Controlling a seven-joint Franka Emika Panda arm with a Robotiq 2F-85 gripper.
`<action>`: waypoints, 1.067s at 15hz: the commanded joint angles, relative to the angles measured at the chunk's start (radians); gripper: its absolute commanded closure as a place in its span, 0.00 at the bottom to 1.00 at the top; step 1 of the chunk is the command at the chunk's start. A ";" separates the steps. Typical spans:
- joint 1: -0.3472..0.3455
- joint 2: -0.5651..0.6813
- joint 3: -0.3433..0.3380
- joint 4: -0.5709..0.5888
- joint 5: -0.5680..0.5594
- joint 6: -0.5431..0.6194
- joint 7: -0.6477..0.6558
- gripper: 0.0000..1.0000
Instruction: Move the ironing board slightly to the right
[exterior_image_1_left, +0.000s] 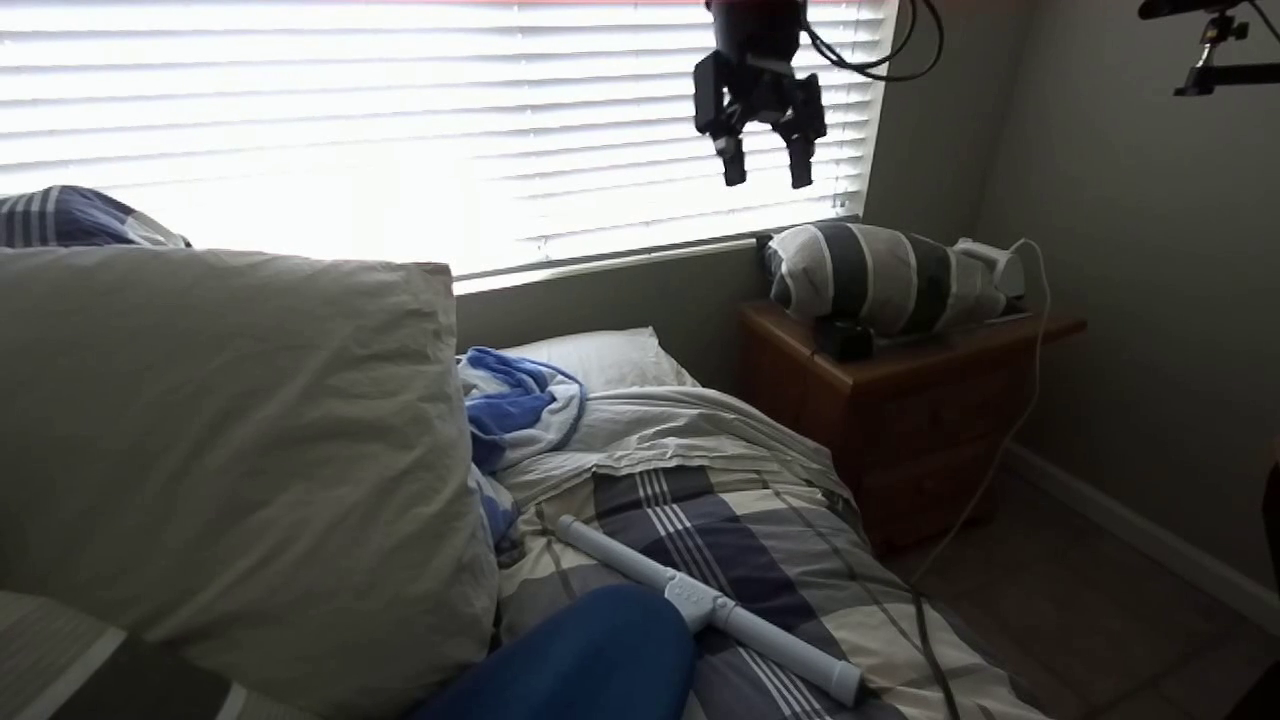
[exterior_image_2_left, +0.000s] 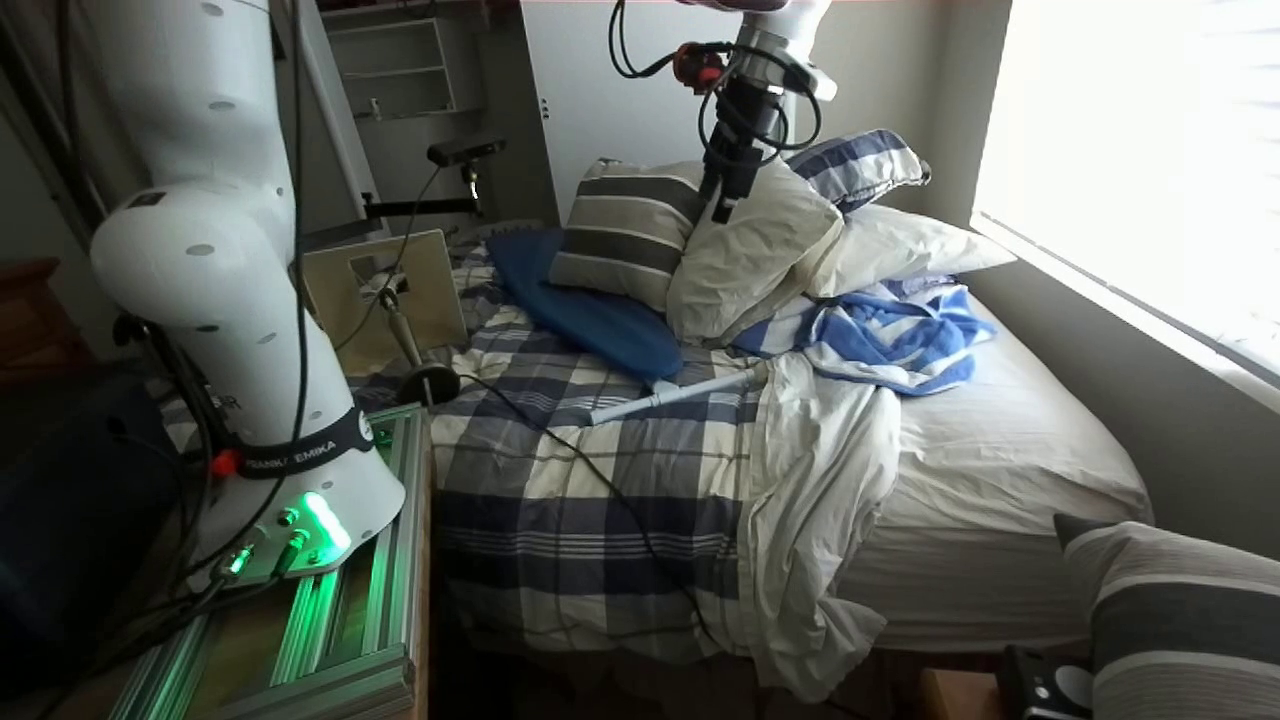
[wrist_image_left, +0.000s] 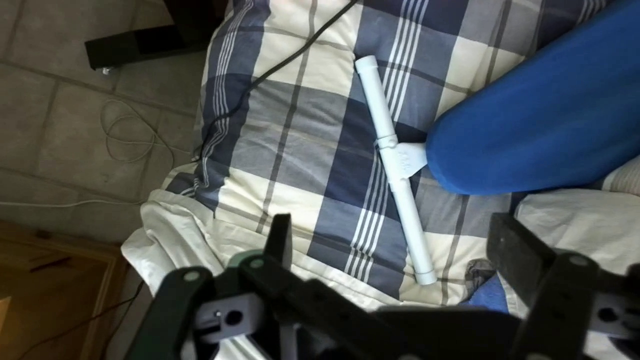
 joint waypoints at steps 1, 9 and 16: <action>0.083 0.190 0.048 0.233 -0.068 -0.153 0.060 0.00; 0.120 0.210 0.050 0.239 -0.074 -0.157 0.059 0.00; 0.119 0.224 0.051 0.250 -0.083 -0.153 0.045 0.00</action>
